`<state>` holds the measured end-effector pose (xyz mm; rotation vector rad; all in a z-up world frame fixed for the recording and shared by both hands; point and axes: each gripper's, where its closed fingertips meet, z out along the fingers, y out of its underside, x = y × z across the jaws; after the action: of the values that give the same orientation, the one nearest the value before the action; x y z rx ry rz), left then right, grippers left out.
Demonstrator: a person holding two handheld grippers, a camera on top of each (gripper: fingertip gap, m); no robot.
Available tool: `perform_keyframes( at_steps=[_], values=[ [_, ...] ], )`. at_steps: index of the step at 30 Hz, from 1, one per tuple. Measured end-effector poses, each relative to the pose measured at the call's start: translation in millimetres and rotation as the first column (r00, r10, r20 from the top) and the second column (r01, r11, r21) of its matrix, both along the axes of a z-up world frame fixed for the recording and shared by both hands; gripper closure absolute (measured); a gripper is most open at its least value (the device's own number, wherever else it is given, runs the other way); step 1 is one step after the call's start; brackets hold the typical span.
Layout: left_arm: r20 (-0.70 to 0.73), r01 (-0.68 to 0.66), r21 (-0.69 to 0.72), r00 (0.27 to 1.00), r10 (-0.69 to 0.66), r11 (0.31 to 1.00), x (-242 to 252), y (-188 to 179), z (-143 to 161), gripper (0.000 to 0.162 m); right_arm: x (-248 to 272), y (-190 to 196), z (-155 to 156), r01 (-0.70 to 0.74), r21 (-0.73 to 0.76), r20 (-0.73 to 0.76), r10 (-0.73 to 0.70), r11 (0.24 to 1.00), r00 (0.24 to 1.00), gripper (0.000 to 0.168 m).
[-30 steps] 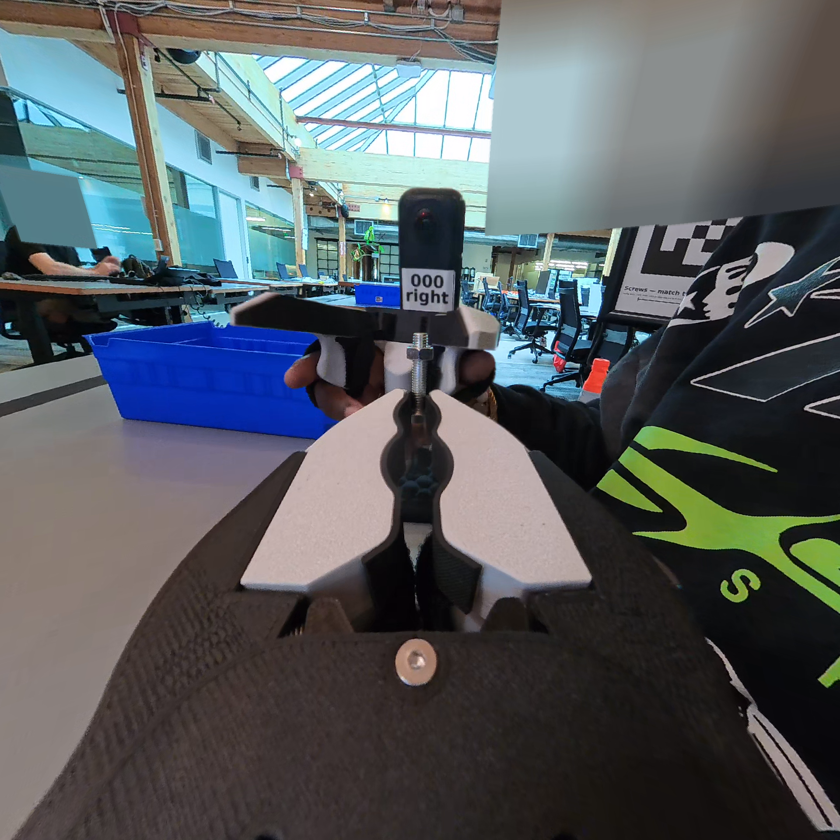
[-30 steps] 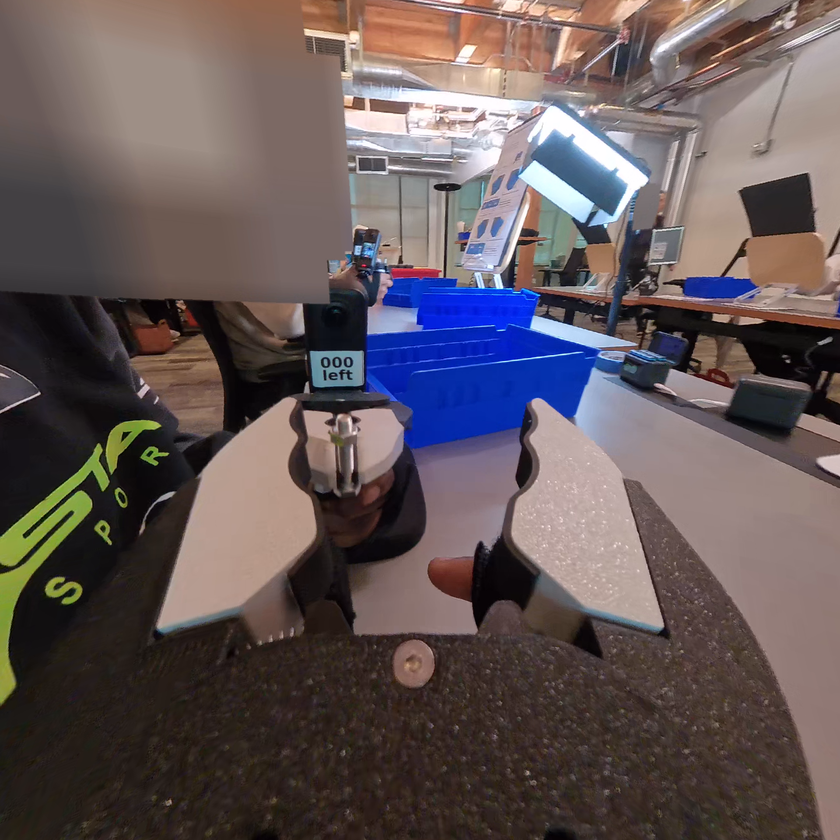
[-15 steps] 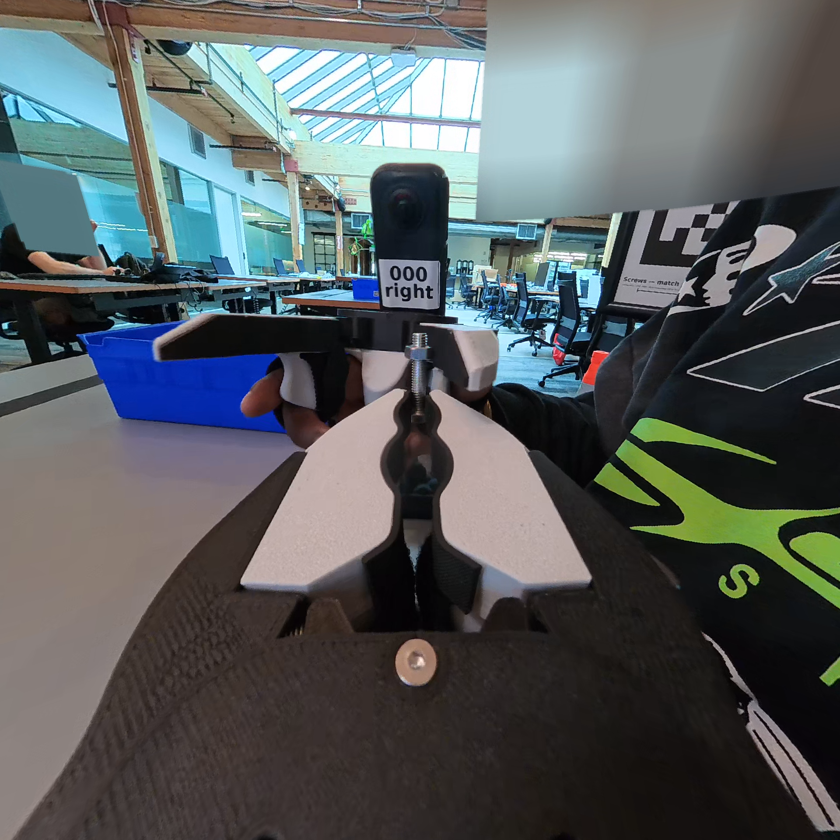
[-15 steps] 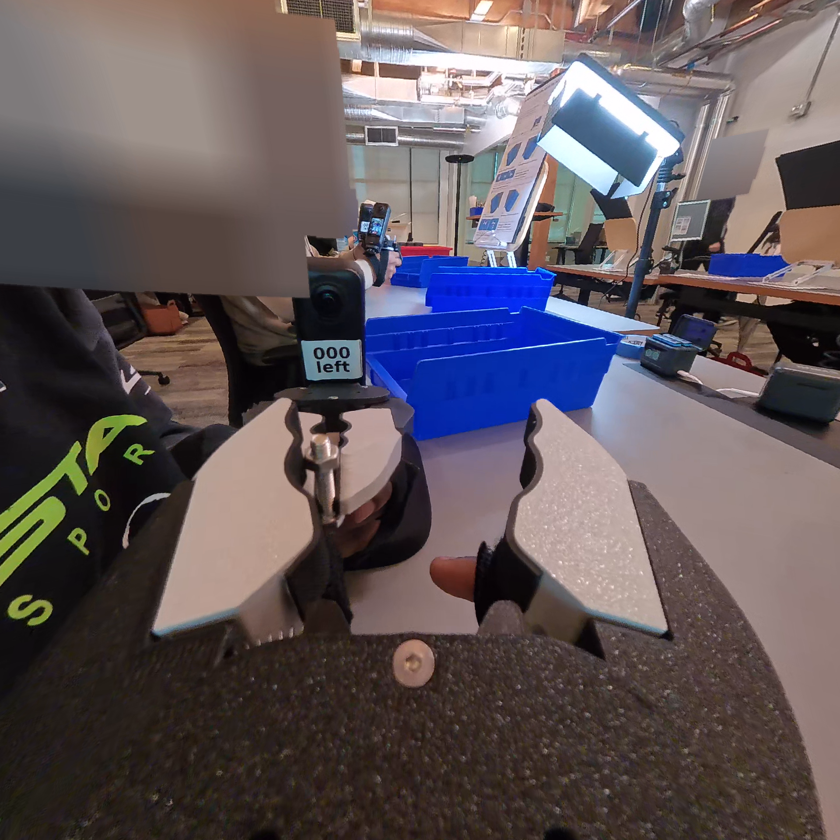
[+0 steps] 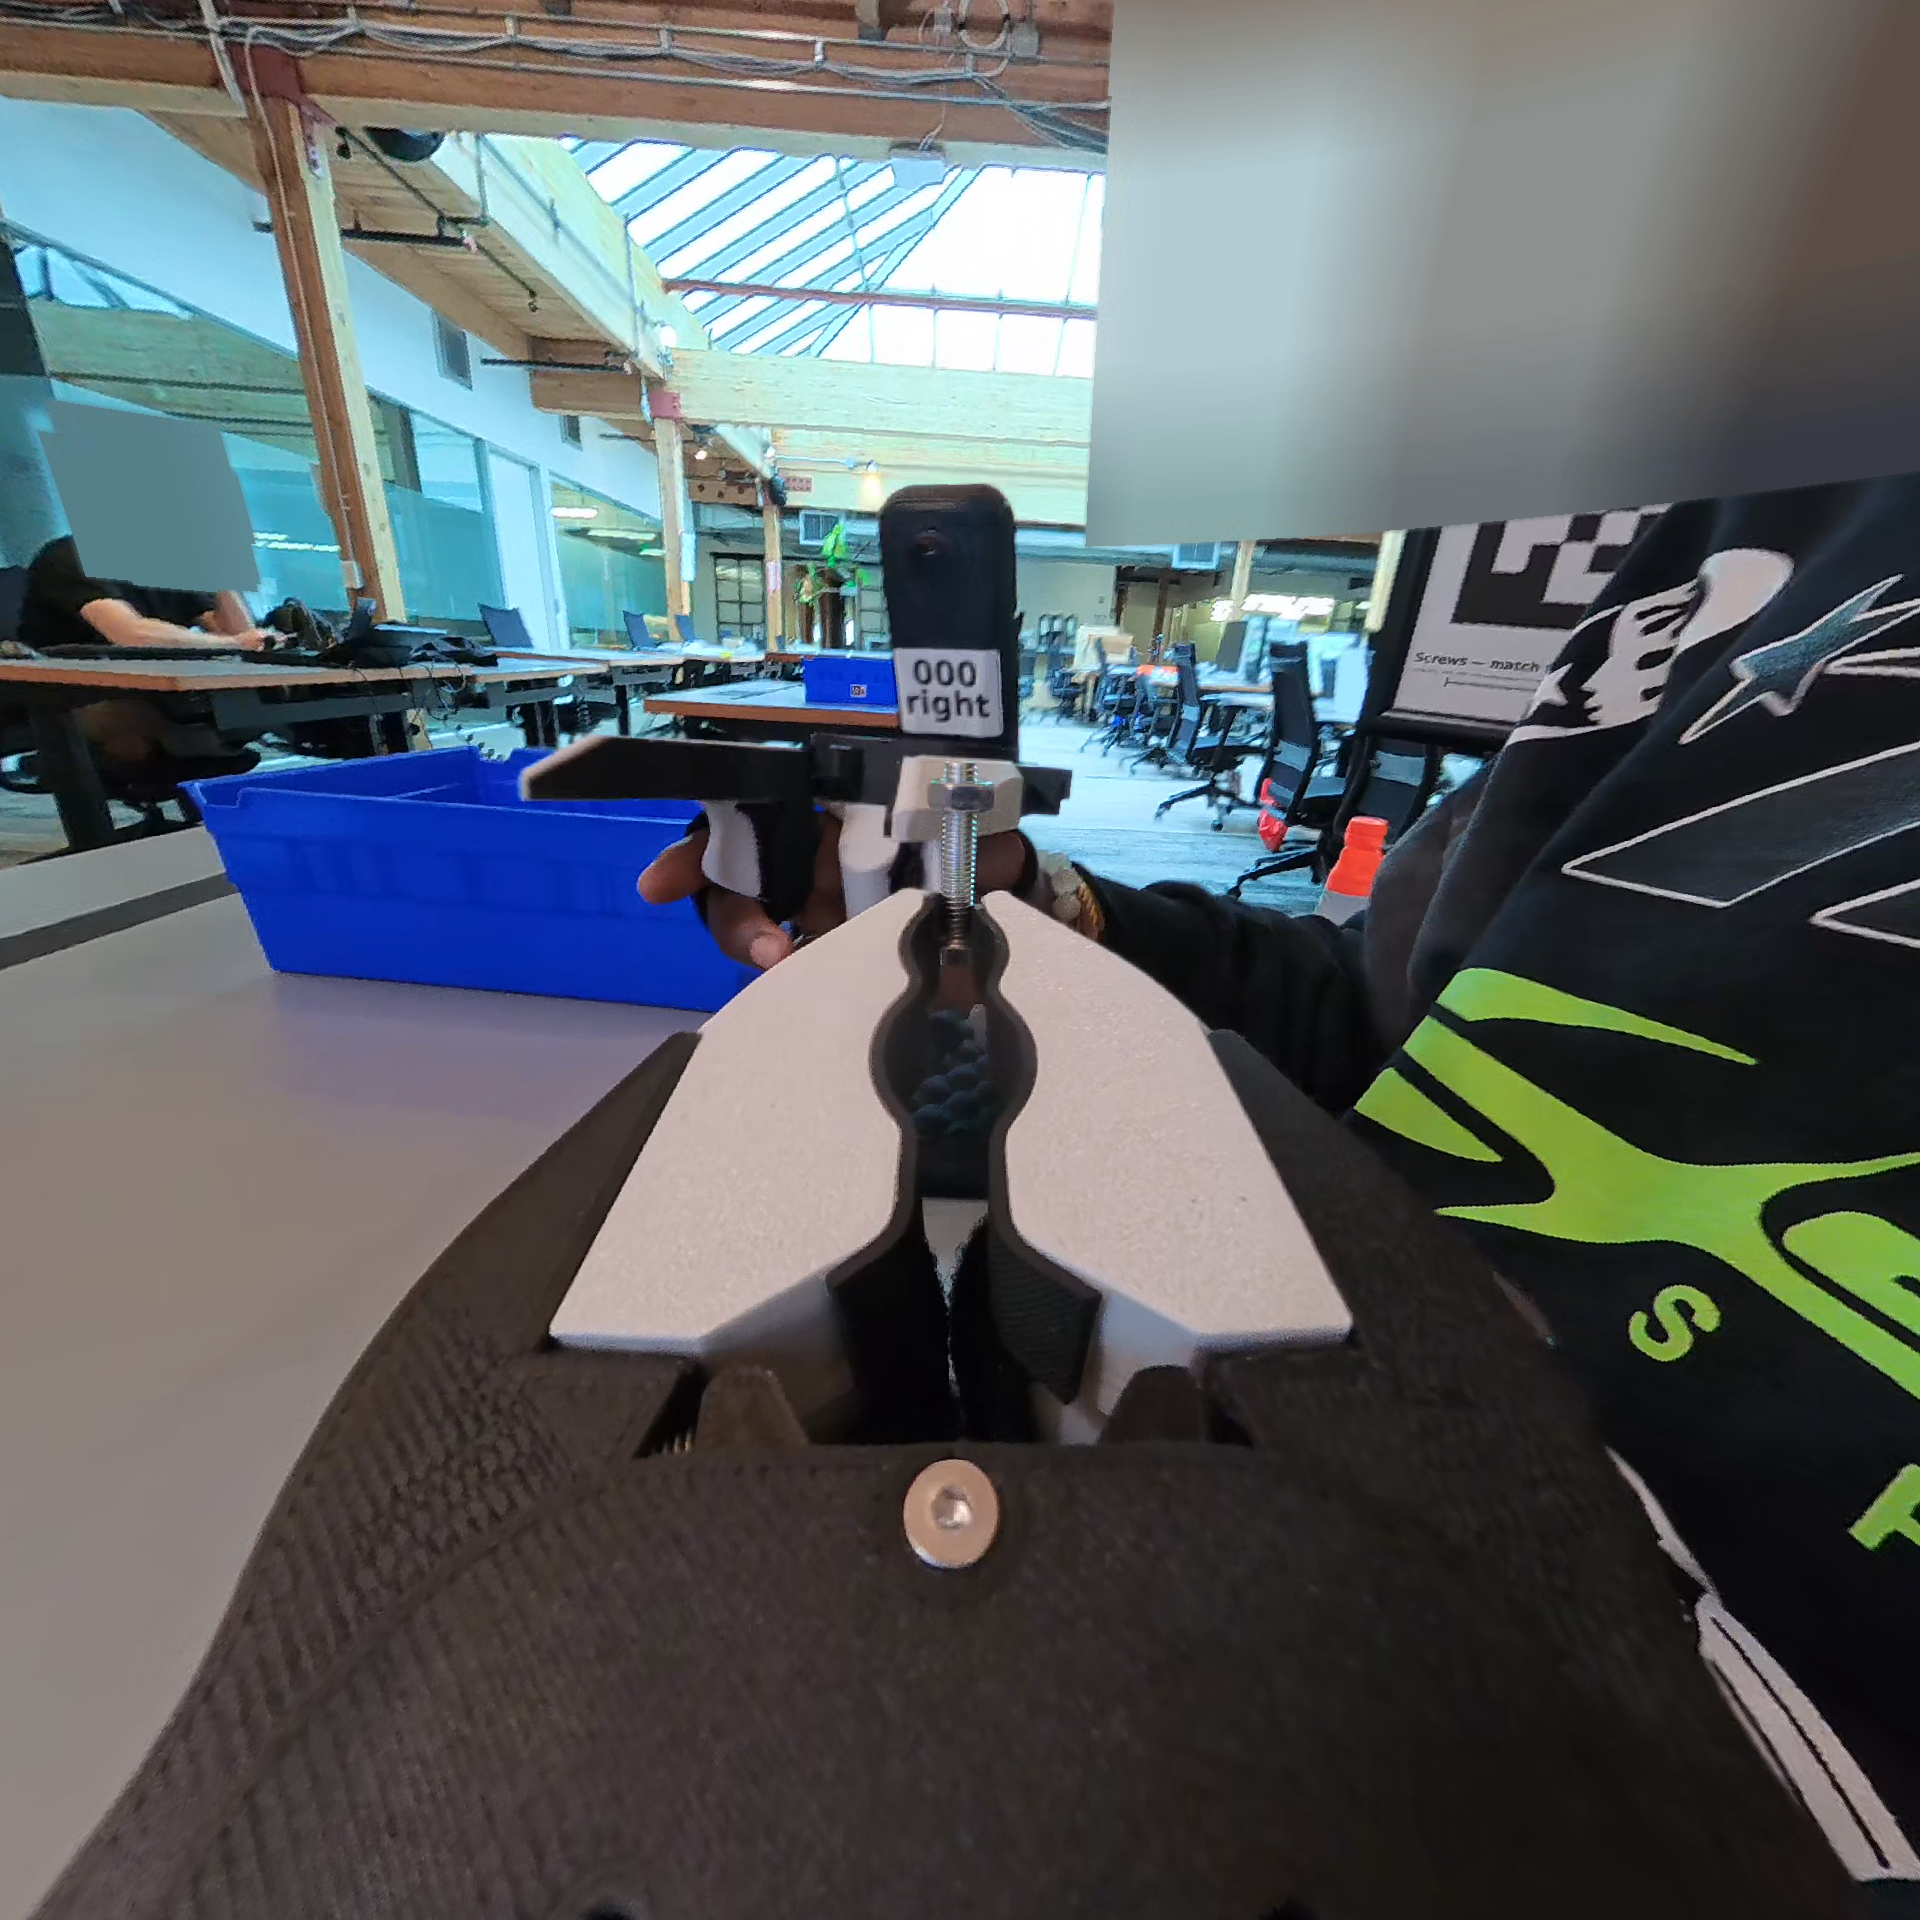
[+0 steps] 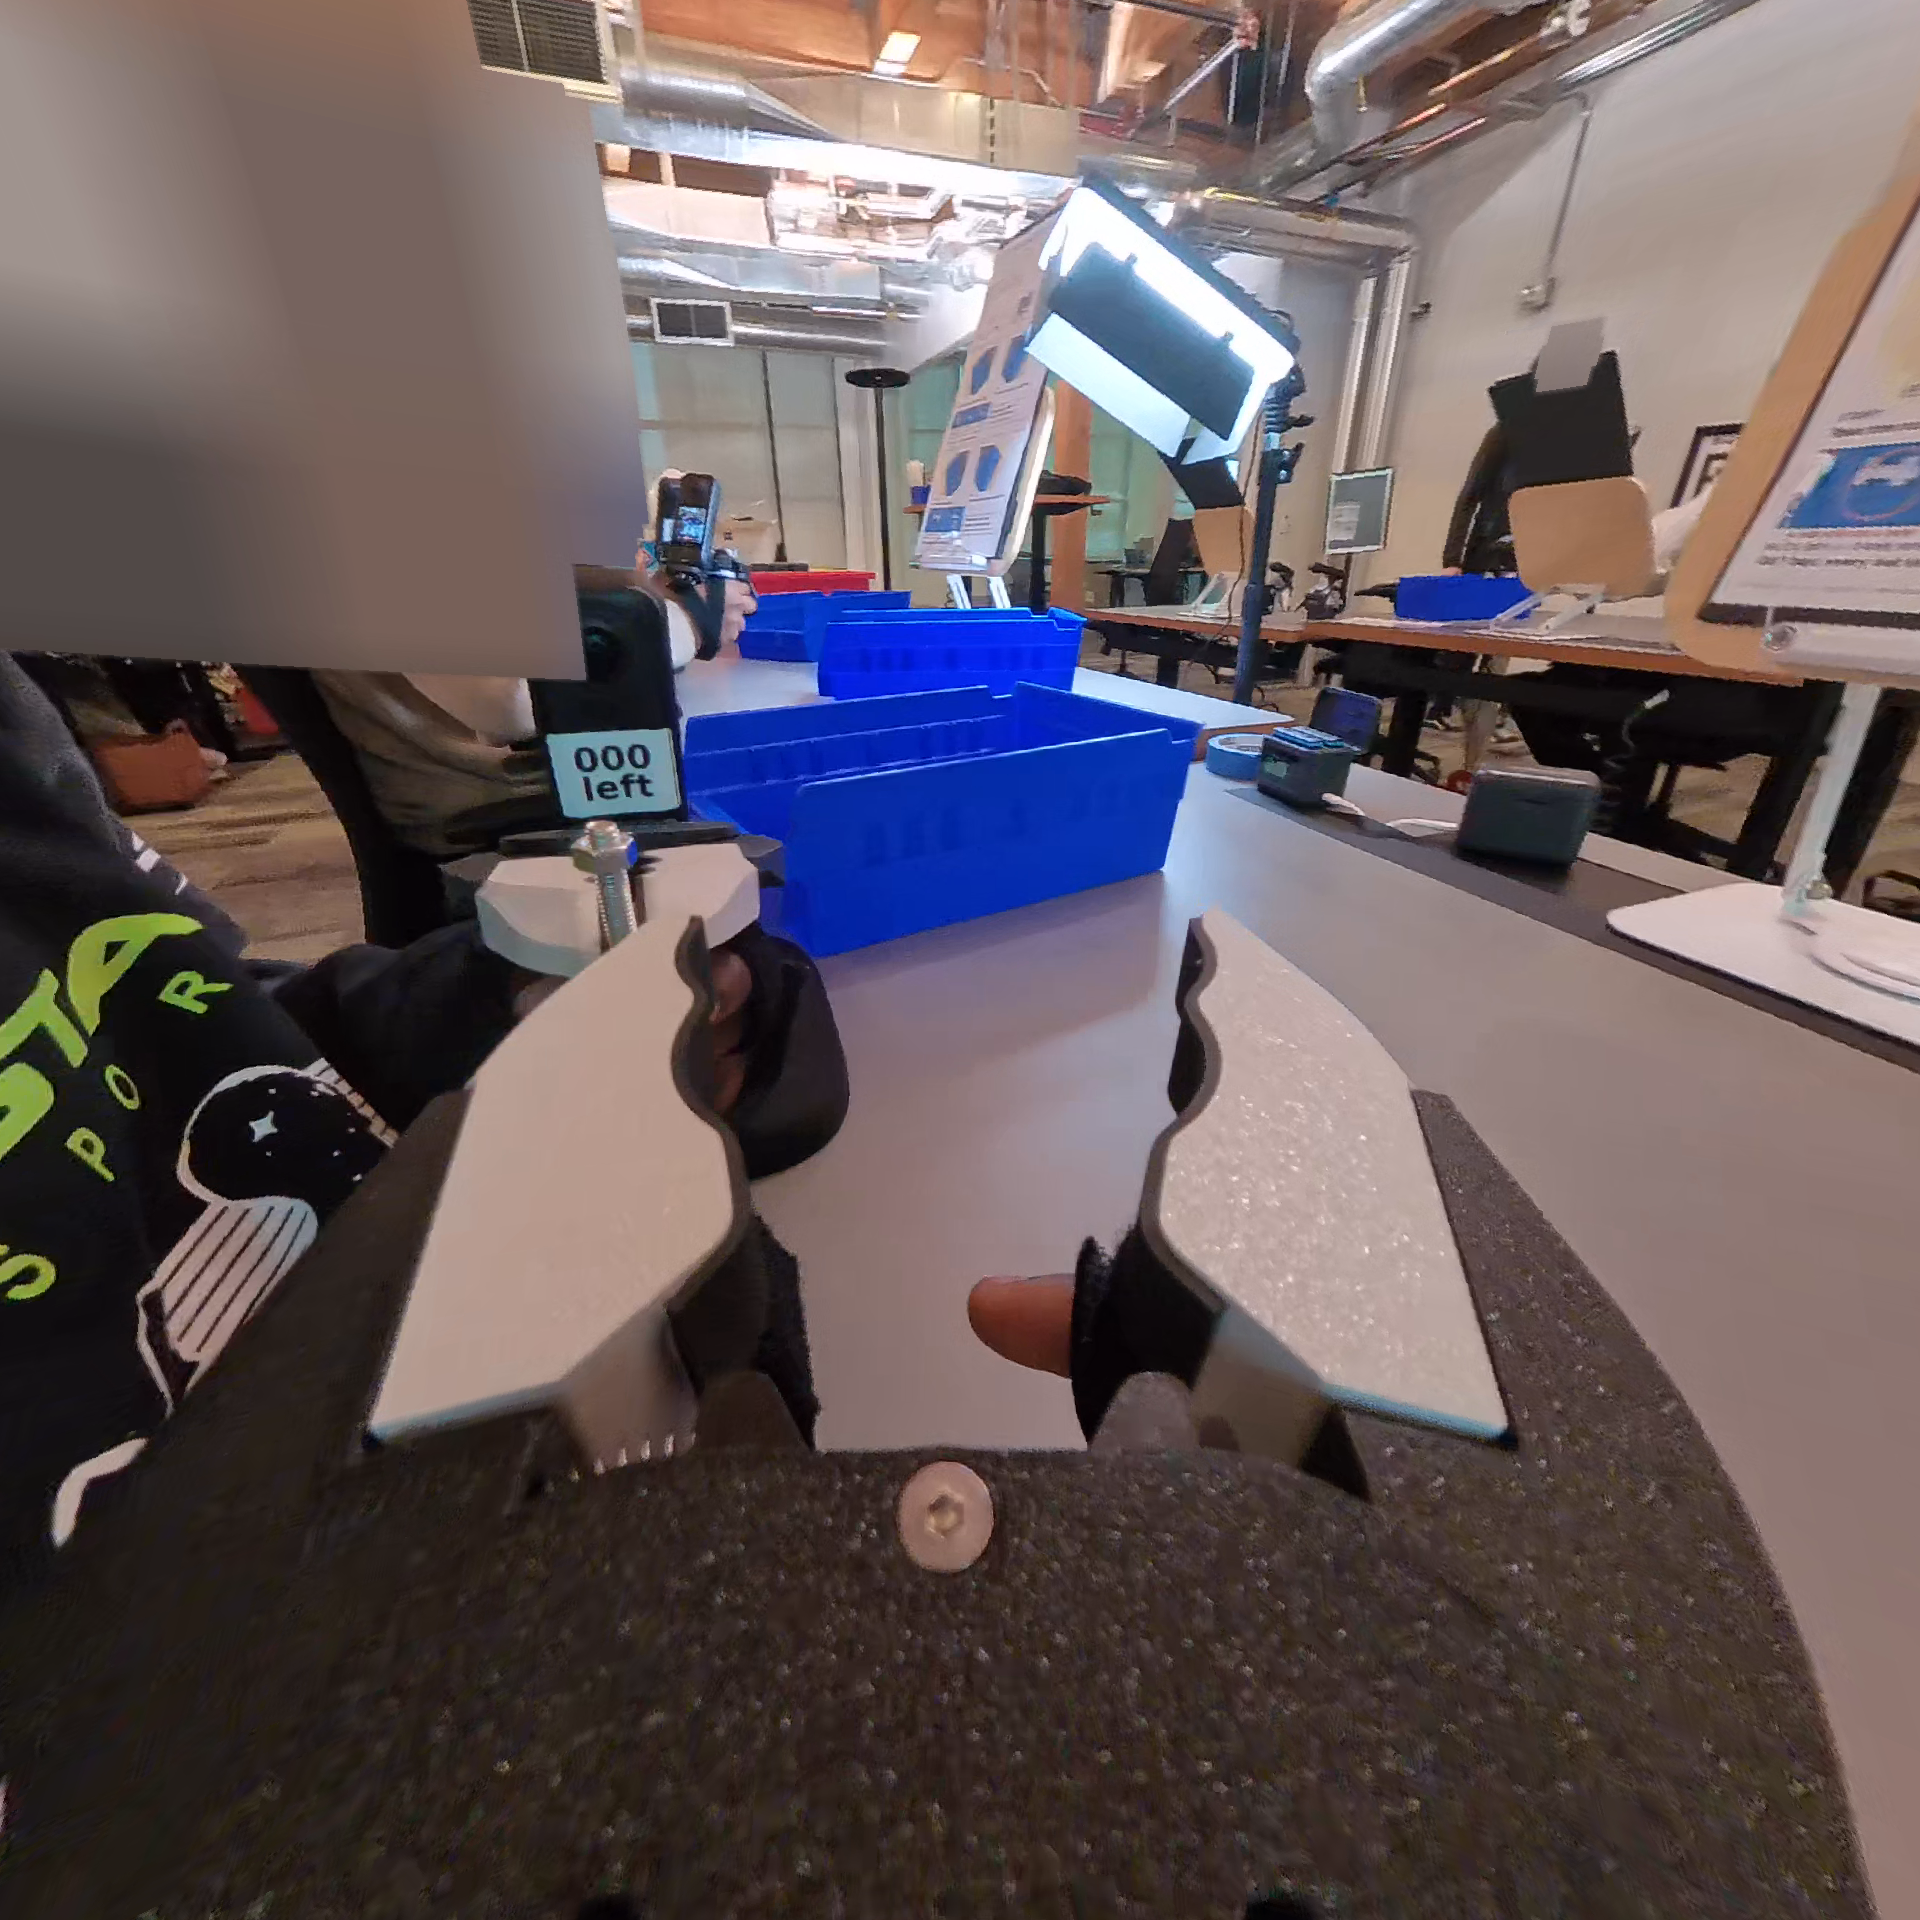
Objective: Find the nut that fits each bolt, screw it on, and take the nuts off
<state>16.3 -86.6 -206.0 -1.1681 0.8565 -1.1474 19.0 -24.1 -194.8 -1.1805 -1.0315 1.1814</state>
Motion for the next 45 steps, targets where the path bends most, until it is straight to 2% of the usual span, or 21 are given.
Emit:
perform_keyframes(
  at_steps=[7,13,19,28,38,40,45],
  values=[
    [-0.004,-0.002,-0.006,1.000,0.002,1.000,0.2,0.7,-0.7,0.157,0.4,-11.6,9.5,-0.052,0.000,-0.042,0.052,0.999,0.998,0.080],
    [-0.008,-0.006,-0.005,1.000,0.006,1.000,0.3,1.0,-1.3,0.157,-30.0,-34.5,18.1,-0.143,0.022,-0.048,0.144,0.989,0.988,0.076],
    [-0.014,-0.008,-0.002,1.000,0.008,1.000,0.9,0.6,-1.9,0.157,-58.9,-44.7,13.9,-0.190,0.019,-0.018,0.191,0.982,0.981,0.074],
    [-0.029,0.000,0.001,1.000,0.000,1.000,2.6,-1.1,-3.9,0.157,-56.9,-37.6,11.8,-0.167,0.015,-0.014,0.167,0.986,0.986,0.075],
    [-0.012,0.000,-0.004,1.000,0.000,1.000,0.7,-0.4,-2.1,0.157,-20.0,-20.0,9.5,-0.101,-0.012,-0.036,0.100,0.995,0.994,0.074],
    [-0.003,0.006,-0.002,1.000,-0.006,1.000,0.1,-1.2,-0.9,0.157,-10.4,-11.5,8.0,-0.058,-0.014,-0.035,0.058,0.998,0.998,0.082],
    [0.004,0.011,0.000,1.000,-0.011,1.000,0.0,-1.8,0.0,0.157,10.4,2.3,5.6,0.010,-0.012,-0.030,-0.011,1.000,0.999,0.082]
  ],
)
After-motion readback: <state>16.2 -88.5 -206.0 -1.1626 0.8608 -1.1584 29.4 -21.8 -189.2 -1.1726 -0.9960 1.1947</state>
